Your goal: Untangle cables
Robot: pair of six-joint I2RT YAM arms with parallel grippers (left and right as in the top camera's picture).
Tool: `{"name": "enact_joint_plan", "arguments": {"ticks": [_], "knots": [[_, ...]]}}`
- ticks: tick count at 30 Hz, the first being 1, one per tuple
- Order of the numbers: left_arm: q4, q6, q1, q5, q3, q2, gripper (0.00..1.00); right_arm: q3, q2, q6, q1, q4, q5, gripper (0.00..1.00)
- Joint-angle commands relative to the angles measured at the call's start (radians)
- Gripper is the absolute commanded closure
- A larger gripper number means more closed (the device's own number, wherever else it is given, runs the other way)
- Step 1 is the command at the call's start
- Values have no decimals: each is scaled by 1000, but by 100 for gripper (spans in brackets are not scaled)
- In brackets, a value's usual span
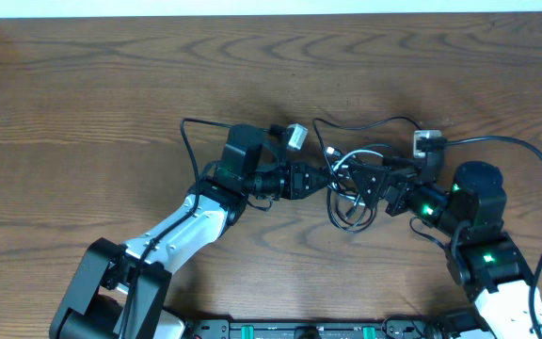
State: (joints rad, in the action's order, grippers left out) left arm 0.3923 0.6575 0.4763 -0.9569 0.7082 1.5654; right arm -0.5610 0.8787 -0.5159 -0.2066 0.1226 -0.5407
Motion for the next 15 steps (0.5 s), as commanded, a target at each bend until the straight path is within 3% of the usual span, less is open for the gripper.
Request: {"name": "enact_joint_plan", "arguments": {"ticks": [1,15], "knots": [[5,-36,3,-114,7,0,92,-2,42,131,4,-2,11,1],[5,-36,3,-106,7,0,92,-2,31,171,4,-104,-121,8]]}}
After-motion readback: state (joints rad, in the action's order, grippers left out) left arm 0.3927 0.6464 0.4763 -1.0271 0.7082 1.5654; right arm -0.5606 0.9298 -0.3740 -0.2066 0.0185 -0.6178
